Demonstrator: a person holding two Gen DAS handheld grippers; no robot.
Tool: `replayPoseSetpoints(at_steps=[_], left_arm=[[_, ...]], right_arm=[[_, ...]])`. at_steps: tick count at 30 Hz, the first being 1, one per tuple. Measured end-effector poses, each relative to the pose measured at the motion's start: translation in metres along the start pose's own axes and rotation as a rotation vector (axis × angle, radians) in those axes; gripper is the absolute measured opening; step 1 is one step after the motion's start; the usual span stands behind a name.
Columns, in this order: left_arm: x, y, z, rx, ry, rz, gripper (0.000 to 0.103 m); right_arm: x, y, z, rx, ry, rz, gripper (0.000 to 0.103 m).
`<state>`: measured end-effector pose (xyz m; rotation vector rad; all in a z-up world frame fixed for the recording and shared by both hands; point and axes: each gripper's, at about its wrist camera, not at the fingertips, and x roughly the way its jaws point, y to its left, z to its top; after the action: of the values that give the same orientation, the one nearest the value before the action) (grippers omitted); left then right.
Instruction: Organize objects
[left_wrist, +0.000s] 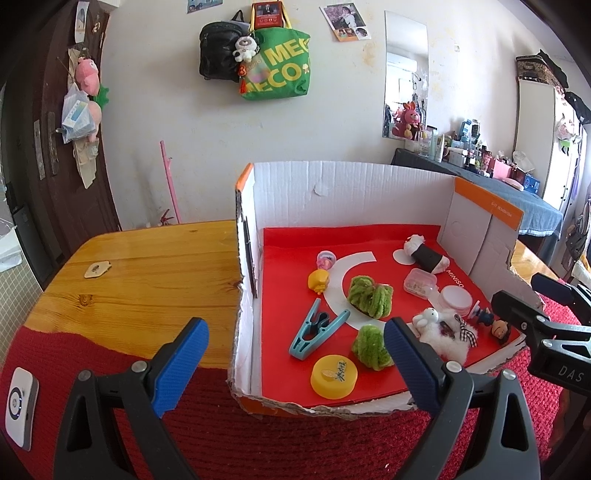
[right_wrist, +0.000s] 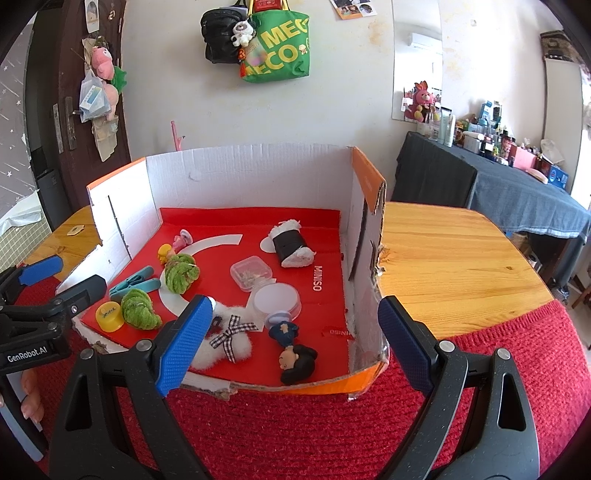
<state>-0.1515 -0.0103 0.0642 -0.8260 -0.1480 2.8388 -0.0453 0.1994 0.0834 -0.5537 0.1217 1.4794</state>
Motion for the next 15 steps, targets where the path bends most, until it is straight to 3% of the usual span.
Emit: replayPoseSetpoints(at_steps=[15], left_arm=[[-0.041, 0.004, -0.017, -0.038, 0.058, -0.070, 0.103]], right_arm=[[-0.041, -0.003, -0.020, 0.036, 0.059, 0.079, 0.093]])
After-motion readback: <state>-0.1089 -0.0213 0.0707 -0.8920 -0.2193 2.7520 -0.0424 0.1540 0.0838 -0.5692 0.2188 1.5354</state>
